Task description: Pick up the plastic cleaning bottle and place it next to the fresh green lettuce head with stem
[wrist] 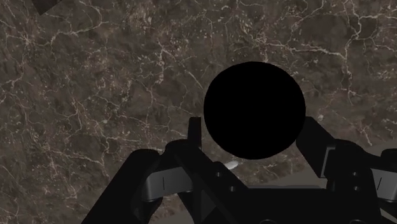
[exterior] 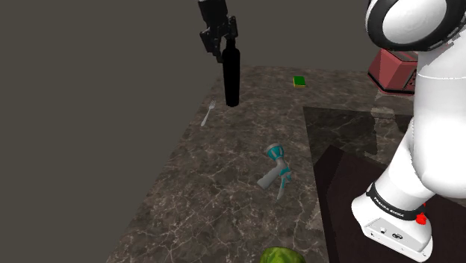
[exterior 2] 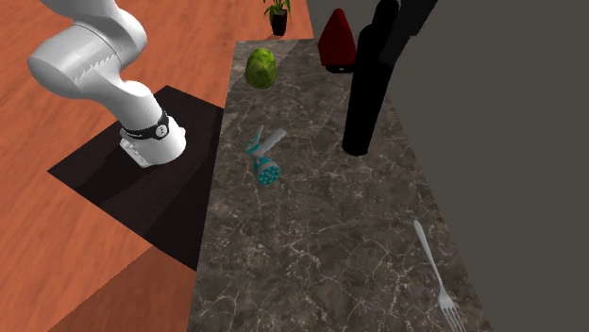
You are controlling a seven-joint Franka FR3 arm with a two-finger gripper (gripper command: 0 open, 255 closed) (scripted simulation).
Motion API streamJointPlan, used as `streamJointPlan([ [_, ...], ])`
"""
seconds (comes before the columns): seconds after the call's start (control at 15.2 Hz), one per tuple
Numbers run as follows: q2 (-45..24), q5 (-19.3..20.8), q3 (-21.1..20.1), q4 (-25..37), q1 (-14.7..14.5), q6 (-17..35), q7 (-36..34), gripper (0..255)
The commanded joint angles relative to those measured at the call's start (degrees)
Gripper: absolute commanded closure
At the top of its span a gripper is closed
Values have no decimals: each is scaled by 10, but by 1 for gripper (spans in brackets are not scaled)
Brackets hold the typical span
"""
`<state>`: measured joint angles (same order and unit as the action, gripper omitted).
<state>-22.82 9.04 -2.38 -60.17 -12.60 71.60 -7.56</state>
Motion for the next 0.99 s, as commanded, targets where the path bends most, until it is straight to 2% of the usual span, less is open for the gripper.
streamJointPlan([
  [0.0, 26, -3, -7, -26, -14, -3, -22, 255],
  [0.46, 100, -17, -35, -95, -62, -18, -101, 255],
  [0.92, 138, -34, -70, -110, -111, -49, -187, 255],
])
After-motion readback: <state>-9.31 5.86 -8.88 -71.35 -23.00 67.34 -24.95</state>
